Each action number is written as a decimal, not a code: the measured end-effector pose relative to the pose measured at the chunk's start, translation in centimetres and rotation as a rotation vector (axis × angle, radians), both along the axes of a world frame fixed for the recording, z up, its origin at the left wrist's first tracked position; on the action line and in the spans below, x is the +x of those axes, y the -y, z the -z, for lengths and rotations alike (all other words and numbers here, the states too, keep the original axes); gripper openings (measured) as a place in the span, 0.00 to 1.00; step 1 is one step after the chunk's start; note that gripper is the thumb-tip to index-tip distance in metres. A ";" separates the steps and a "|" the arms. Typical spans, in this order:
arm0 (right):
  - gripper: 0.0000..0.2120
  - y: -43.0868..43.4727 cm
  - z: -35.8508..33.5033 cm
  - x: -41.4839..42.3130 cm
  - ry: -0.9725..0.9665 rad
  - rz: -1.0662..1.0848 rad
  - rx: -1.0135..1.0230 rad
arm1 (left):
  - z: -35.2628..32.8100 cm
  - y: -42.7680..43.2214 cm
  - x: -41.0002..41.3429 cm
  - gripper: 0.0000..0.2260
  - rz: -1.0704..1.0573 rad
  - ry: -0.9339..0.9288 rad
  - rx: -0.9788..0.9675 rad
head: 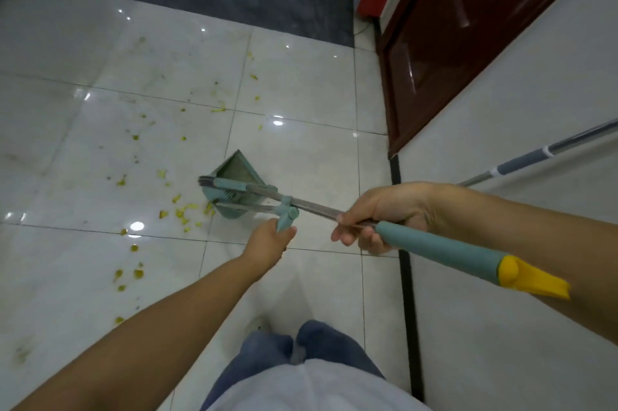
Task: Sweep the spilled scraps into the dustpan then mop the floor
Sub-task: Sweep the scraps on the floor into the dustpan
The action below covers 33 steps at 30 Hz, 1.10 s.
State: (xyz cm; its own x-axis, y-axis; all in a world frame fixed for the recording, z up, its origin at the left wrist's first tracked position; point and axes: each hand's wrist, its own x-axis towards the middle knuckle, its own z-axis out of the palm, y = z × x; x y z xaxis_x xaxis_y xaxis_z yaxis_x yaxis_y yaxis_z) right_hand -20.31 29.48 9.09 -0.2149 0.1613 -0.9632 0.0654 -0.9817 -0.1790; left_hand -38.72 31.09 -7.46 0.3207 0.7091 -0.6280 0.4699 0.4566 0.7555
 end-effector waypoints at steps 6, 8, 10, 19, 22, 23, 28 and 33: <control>0.10 -6.0 1.5 -1.4 -0.036 0.010 0.013 | 0.0 -5.2 -1.8 0.09 -0.125 -0.101 0.090; 0.11 -7.9 2.0 -1.3 -0.041 -0.044 0.039 | 0.0 -6.6 -2.3 0.08 -0.150 -0.172 0.120; 0.10 -9.9 2.5 -1.2 -0.039 -0.117 0.078 | 0.0 -8.1 -2.6 0.11 -0.192 -0.241 0.133; 0.08 -18.9 3.1 -0.6 -0.029 -0.456 0.326 | -2.0 -14.2 -1.0 0.14 -0.476 -0.410 0.139; 0.06 -21.5 3.9 -0.9 -0.053 -0.456 0.409 | -2.5 -15.9 -1.2 0.16 -0.708 -0.383 0.127; 0.05 -22.5 4.2 -0.9 -0.075 -0.441 0.413 | -2.9 -16.0 -1.7 0.15 -0.803 -0.367 0.131; 0.05 -27.4 6.2 -0.1 0.062 -0.537 0.350 | -3.8 -14.1 -5.3 0.13 -1.111 -0.426 0.089; 0.08 -30.6 11.3 -2.2 0.331 -0.767 0.443 | -3.8 -11.6 -8.2 0.13 -1.381 -0.381 0.043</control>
State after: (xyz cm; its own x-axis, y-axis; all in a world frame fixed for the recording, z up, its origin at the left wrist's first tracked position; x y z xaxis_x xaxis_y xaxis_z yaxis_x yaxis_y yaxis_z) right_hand -22.49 60.11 -2.20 -0.1405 0.4552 -0.8792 0.7794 -0.4968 -0.3818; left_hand -46.87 42.73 -3.69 -0.8091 0.3284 -0.4873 -0.1499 0.6865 0.7115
